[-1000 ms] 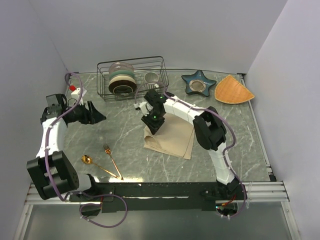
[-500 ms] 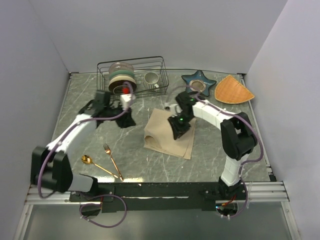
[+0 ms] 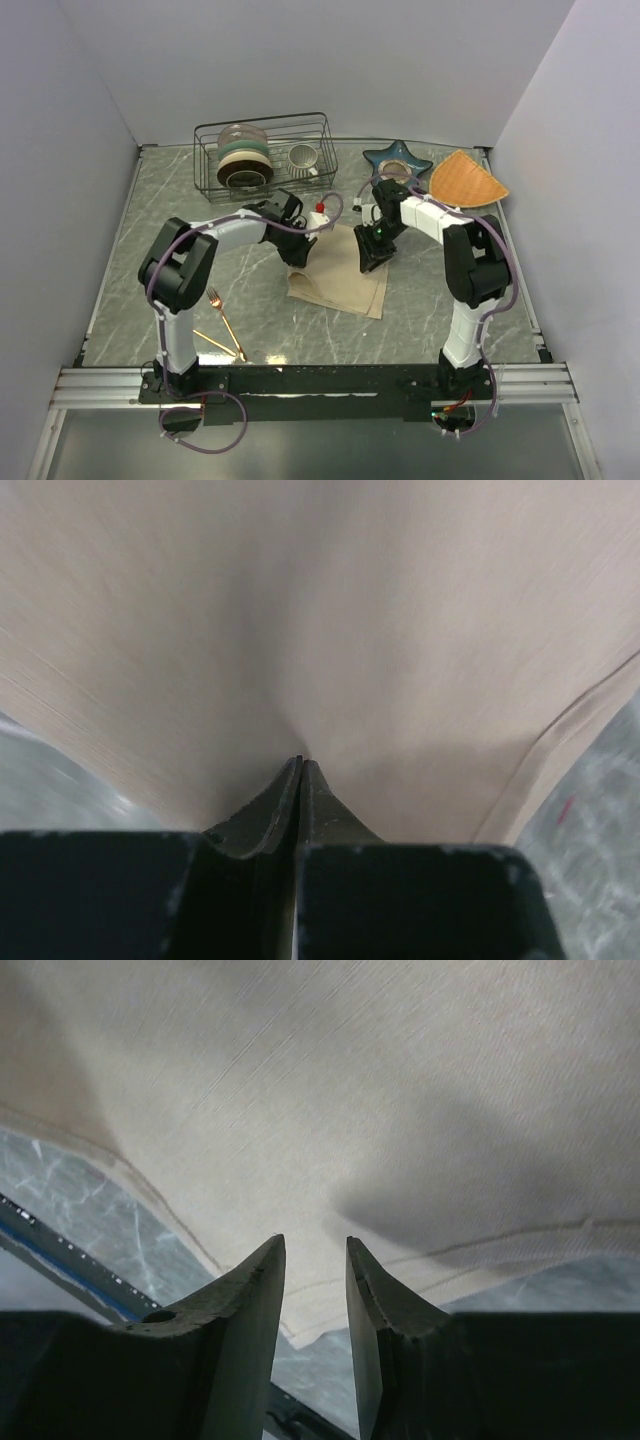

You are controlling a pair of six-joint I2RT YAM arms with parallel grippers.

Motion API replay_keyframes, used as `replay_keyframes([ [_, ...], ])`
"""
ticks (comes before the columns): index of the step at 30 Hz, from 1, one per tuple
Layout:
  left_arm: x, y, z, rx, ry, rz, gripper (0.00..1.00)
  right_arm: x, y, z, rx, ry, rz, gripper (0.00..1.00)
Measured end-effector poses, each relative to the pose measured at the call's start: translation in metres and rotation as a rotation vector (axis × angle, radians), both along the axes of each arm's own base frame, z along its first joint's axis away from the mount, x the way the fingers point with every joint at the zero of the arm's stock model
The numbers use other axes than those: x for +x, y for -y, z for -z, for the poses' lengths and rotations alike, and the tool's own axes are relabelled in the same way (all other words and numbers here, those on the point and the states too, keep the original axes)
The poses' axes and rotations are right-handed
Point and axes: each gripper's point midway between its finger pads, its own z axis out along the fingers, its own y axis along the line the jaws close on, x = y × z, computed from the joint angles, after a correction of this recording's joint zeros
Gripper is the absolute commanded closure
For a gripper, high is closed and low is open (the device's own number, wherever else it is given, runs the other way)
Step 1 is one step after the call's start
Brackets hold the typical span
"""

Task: Fold the napkin into a case and place the utensils inside
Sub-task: Fold the rectangle-folded napkin at the center of the board.

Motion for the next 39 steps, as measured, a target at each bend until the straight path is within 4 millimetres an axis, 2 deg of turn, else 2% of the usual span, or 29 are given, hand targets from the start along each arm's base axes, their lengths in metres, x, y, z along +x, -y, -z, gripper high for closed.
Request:
replay_keyframes([
  [1, -0.01, -0.01, 0.013, 0.032, -0.018, -0.001, 0.94, 0.002, 0.0, 0.003, -0.005, -0.001, -0.001, 0.61],
  [7, -0.033, -0.032, 0.014, 0.045, 0.037, 0.01, 0.93, -0.001, -0.005, 0.019, -0.044, -0.016, -0.053, 0.61],
  [9, -0.044, -0.037, 0.015, 0.055, 0.038, 0.017, 0.92, -0.001, -0.02, 0.017, -0.051, 0.011, -0.105, 0.61],
  [12, -0.061, -0.045, 0.014, 0.068, 0.039, 0.022, 0.85, 0.0, -0.054, 0.016, -0.049, 0.048, -0.194, 0.62],
  [14, -0.07, -0.051, 0.014, 0.077, 0.037, 0.021, 0.71, 0.004, -0.075, 0.017, -0.043, 0.068, -0.237, 0.62],
  [17, -0.083, -0.061, 0.011, 0.092, 0.033, 0.01, 0.64, 0.02, -0.096, 0.013, -0.035, 0.112, -0.261, 0.61],
  [20, -0.093, -0.07, 0.001, 0.092, 0.037, -0.002, 0.6, 0.034, -0.094, 0.002, -0.024, 0.144, -0.24, 0.6],
  [24, -0.098, -0.072, -0.026, 0.048, 0.098, 0.023, 0.63, 0.033, -0.07, -0.022, -0.009, 0.163, -0.184, 0.59],
  [26, -0.102, -0.073, -0.03, 0.051, 0.111, 0.055, 0.66, 0.023, -0.057, -0.037, 0.012, 0.165, -0.156, 0.57],
  [30, -0.115, -0.082, -0.017, 0.112, 0.069, 0.108, 0.64, -0.011, -0.037, -0.057, 0.077, 0.133, -0.099, 0.51],
  [34, -0.118, -0.082, -0.02, 0.116, 0.088, 0.13, 0.56, -0.054, -0.032, -0.054, 0.129, 0.055, -0.079, 0.46],
  [37, -0.121, -0.067, -0.028, 0.102, 0.148, 0.175, 0.52, -0.081, -0.029, -0.045, 0.155, -0.017, -0.051, 0.46],
  [39, -0.125, -0.053, -0.033, 0.086, 0.183, 0.217, 0.51, -0.088, -0.029, -0.039, 0.161, -0.049, -0.027, 0.46],
])
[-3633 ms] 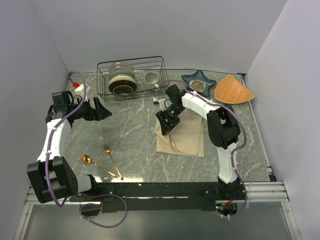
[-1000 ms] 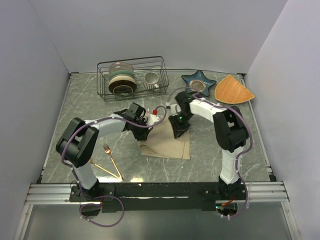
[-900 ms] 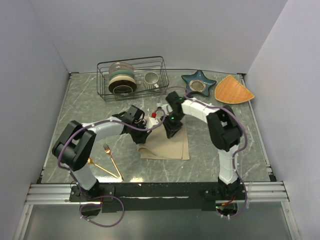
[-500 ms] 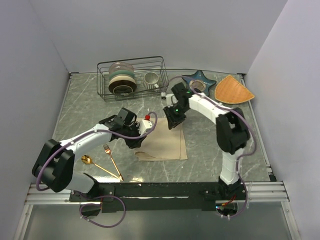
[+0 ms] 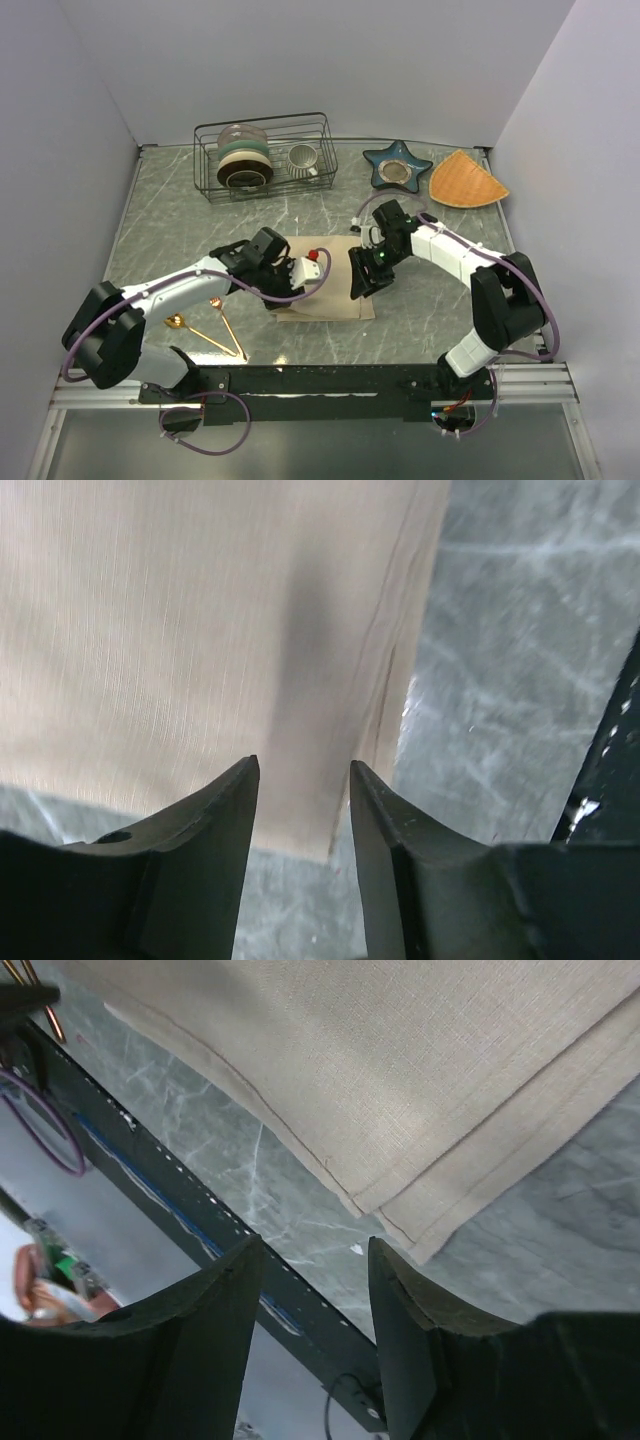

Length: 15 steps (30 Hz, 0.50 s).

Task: Fold the napkin into a case and place the utensils inside
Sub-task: Fold the rectangle-folded napkin at the center of the board, then smooth out the square-folded napkin at the center of the board.

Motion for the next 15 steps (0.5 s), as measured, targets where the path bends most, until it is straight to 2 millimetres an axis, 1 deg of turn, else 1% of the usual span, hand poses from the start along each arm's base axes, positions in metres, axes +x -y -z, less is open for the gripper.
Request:
replay_keyframes([
  [3, -0.001, 0.012, -0.004, -0.018, 0.027, 0.027, 0.48, -0.001, -0.002, 0.004, 0.012, -0.033, 0.032, 0.45],
  [6, 0.005, 0.015, -0.007, -0.03, 0.049, 0.01, 0.42, 0.005, -0.005, 0.007, 0.03, -0.052, 0.066, 0.44],
  [11, 0.013, 0.019, -0.01, -0.048, 0.086, -0.007, 0.39, 0.01, -0.008, 0.022, 0.023, -0.11, 0.109, 0.43],
  [15, 0.015, 0.018, -0.008, -0.05, 0.1, -0.013, 0.39, 0.007, -0.007, 0.038, -0.008, -0.176, 0.131, 0.37],
])
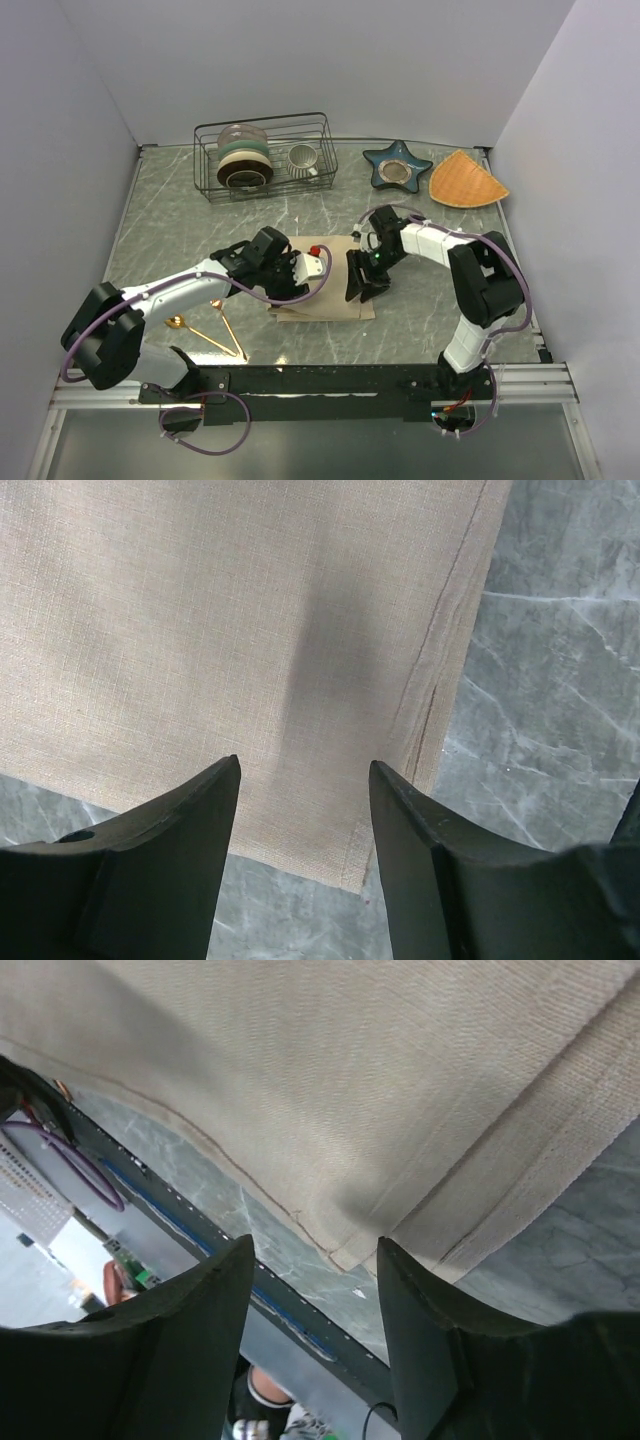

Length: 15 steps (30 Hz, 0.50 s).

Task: Fold the napkin into a case and place the utensils inside
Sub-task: Smooth out the square-folded napkin at the center of the board.

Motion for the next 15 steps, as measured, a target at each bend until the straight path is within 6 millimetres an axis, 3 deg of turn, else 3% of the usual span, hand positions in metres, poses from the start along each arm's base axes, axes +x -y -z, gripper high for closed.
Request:
replay_keyframes([
  [6, 0.003, 0.003, -0.002, -0.012, 0.016, -0.002, 0.39, -0.002, 0.002, 0.007, -0.02, -0.021, 0.021, 0.23],
  [15, 0.001, -0.001, 0.007, -0.007, 0.007, -0.018, 0.4, -0.007, -0.003, 0.011, 0.004, -0.076, 0.034, 0.37],
])
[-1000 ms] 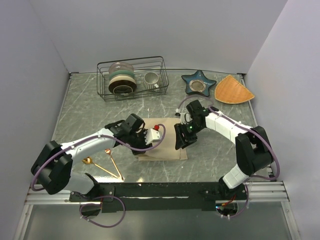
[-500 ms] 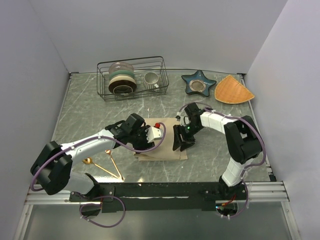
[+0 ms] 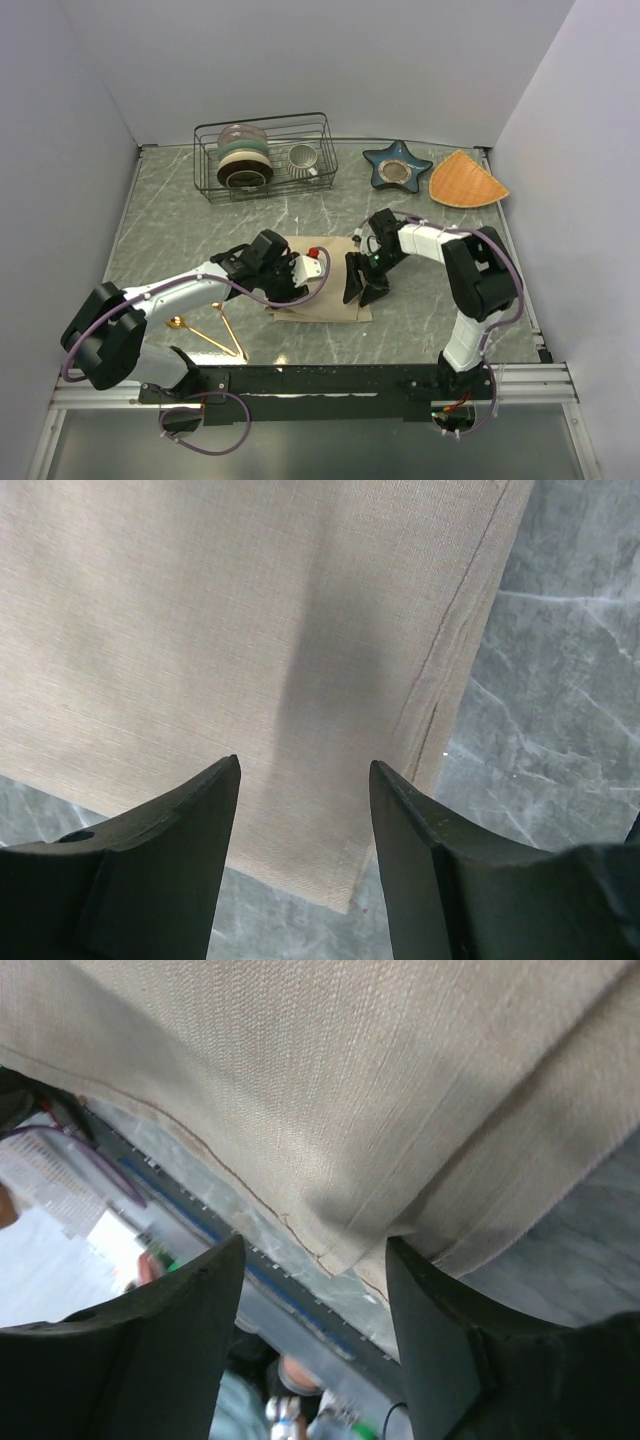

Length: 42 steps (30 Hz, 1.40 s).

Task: Fold the napkin into a case and place the utensils inside
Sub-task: Smooth out the square-folded napkin at the center of the board.

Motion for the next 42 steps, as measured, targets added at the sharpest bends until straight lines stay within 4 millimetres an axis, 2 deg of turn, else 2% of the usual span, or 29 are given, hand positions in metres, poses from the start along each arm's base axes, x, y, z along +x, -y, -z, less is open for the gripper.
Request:
replay_keyframes([
  [6, 0.001, -0.003, 0.003, 0.003, -0.013, -0.031, 0.41, 0.006, -0.008, 0.001, 0.016, -0.066, -0.004, 0.41],
  [12, 0.009, 0.0, 0.0, -0.032, -0.009, -0.071, 0.37, 0.029, -0.009, 0.001, 0.006, -0.014, -0.008, 0.42],
  [15, 0.012, 0.009, -0.005, -0.069, 0.005, -0.073, 0.35, 0.043, -0.008, -0.001, 0.001, 0.022, -0.001, 0.41],
  [18, 0.008, 0.028, -0.013, -0.119, 0.013, -0.048, 0.35, 0.048, -0.006, -0.002, 0.003, 0.033, 0.007, 0.36],
  [23, 0.0, 0.082, -0.017, -0.169, 0.013, 0.032, 0.38, 0.042, -0.003, -0.004, 0.013, 0.022, 0.015, 0.36],
  [27, -0.006, 0.111, -0.006, -0.16, -0.001, 0.08, 0.38, 0.039, 0.0, -0.015, 0.036, 0.028, 0.037, 0.37],
  [32, -0.016, 0.12, 0.009, -0.129, -0.013, 0.107, 0.38, 0.04, 0.001, -0.022, 0.071, 0.026, 0.061, 0.38],
  [37, -0.023, 0.128, 0.022, -0.1, -0.021, 0.125, 0.39, 0.025, 0.001, -0.016, 0.089, -0.035, 0.075, 0.38],
  [42, -0.023, 0.13, 0.036, -0.062, -0.034, 0.116, 0.41, 0.021, 0.001, -0.011, 0.086, -0.059, 0.075, 0.38],
])
